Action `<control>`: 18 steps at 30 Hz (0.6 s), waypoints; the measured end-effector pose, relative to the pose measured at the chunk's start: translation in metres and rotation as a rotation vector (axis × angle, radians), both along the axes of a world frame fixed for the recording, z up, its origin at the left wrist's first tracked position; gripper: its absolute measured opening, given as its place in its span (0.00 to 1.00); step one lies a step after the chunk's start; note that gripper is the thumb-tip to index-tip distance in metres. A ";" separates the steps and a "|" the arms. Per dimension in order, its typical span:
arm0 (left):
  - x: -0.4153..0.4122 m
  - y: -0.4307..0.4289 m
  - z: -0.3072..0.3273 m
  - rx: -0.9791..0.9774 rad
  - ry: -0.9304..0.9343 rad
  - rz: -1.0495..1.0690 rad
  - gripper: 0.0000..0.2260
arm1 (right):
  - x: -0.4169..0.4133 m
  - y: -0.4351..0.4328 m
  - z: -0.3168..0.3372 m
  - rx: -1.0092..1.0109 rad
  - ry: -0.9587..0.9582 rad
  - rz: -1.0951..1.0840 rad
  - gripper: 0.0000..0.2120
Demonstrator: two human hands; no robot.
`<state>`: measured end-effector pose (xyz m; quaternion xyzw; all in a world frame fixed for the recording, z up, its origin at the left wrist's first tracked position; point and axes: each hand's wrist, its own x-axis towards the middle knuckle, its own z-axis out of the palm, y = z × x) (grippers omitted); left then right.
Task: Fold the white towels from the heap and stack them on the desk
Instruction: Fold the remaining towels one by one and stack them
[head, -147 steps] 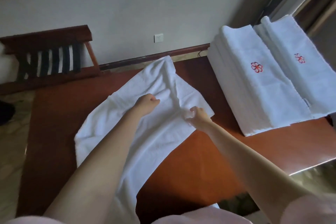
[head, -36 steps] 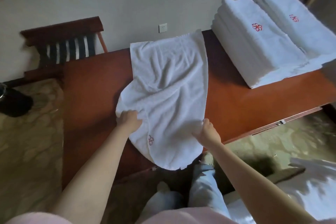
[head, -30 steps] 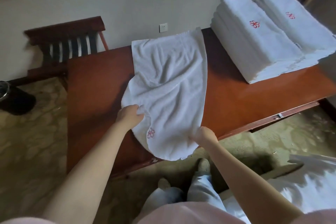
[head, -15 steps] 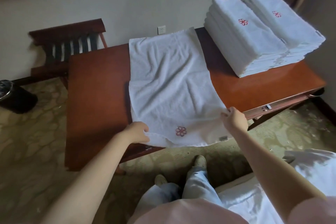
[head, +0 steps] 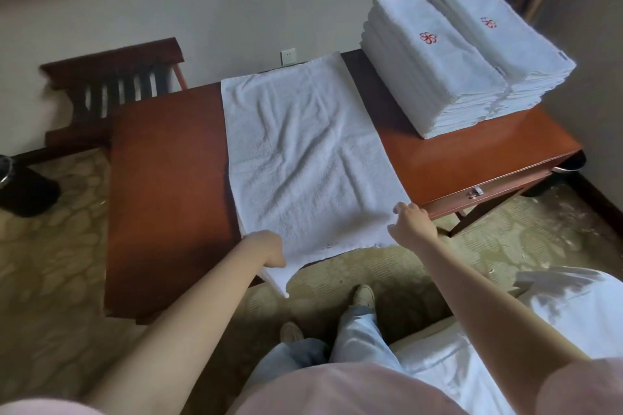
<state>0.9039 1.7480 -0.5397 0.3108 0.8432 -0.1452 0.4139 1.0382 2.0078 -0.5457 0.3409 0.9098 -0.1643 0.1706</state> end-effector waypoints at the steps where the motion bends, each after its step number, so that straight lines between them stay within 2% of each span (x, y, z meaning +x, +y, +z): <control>1: -0.007 0.001 0.003 0.020 0.032 0.011 0.14 | -0.008 -0.001 0.002 -0.027 0.010 0.025 0.17; 5: -0.040 -0.002 0.013 0.157 0.086 0.050 0.15 | -0.046 -0.008 0.016 -0.141 0.027 0.117 0.15; 9: -0.052 -0.014 0.002 0.214 -0.014 0.096 0.05 | -0.078 -0.031 0.016 -0.209 -0.030 0.249 0.18; 12: -0.043 -0.026 -0.016 0.242 -0.071 0.125 0.12 | -0.088 -0.058 0.005 -0.232 -0.118 0.363 0.23; 15: -0.032 -0.035 -0.019 0.262 -0.097 0.161 0.14 | -0.092 -0.076 -0.002 -0.109 -0.218 0.466 0.26; 18: -0.020 -0.044 -0.016 0.168 -0.003 0.033 0.10 | -0.099 -0.083 -0.001 0.000 -0.291 0.507 0.27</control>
